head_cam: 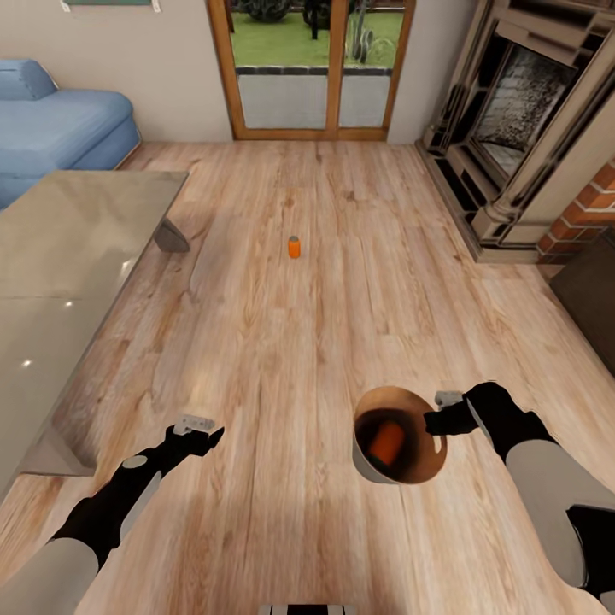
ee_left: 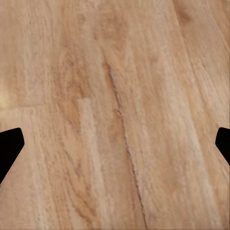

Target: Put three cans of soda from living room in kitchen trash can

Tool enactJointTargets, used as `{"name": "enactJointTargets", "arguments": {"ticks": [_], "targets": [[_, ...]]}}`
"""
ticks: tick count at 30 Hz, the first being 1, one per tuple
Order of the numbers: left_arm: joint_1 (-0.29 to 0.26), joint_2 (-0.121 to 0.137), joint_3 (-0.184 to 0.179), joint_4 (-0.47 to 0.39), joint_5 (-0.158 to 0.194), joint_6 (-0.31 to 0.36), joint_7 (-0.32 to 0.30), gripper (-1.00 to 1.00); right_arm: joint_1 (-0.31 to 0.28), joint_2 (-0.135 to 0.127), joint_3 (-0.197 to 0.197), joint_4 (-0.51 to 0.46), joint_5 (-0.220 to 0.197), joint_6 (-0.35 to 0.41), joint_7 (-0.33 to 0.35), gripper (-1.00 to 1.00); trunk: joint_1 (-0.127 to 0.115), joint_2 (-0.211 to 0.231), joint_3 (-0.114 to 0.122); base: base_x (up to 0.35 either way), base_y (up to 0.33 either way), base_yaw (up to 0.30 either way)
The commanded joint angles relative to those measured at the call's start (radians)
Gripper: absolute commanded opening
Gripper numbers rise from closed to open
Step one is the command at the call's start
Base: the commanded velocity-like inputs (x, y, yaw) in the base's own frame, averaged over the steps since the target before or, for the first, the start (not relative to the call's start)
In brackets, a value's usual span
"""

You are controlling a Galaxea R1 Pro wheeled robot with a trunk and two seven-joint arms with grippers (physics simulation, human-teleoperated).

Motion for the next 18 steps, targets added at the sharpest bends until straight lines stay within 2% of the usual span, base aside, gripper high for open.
{"name": "enactJointTargets", "arguments": {"ticks": [1, 13, 18], "targets": [[0.000, 0.000, 0.000, 0.001, -0.001, -0.001, 0.000, 1.00, 0.005, 0.002, -0.002, -0.003, -0.020, 0.004, 0.006, -1.00, 0.000, 0.000, 0.000, 0.197, 0.000, 0.000], [0.026, 0.000, 0.001, 0.001, -0.002, -0.003, 0.002, 1.00, 0.016, -0.003, -0.003, -0.009, -0.019, -0.002, 0.008, -1.00, 0.000, 0.000, 0.000, 0.180, 0.000, 0.000], [0.026, 0.000, 0.002, 0.002, -0.003, -0.003, 0.002, 1.00, 0.016, -0.003, -0.002, -0.009, -0.021, -0.002, 0.010, -1.00, 0.000, 0.000, 0.000, 0.272, 0.000, 0.000]]}}
